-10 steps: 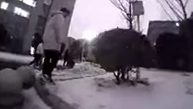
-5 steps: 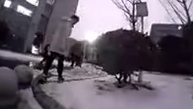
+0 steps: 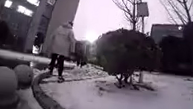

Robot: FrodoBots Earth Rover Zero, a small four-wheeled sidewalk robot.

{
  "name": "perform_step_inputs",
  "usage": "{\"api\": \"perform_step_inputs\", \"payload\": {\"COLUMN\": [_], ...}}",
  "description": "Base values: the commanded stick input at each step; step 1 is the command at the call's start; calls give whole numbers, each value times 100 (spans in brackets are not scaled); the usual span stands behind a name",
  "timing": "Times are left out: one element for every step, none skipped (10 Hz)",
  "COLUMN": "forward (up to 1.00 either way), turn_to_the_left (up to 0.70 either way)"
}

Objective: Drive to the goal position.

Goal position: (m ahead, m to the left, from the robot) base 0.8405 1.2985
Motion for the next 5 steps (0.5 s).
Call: {"api": "perform_step_inputs", "payload": {"forward": [0, 0, 0, 0, 0], "turn_to_the_left": [45, 45, 45, 45, 45]}}
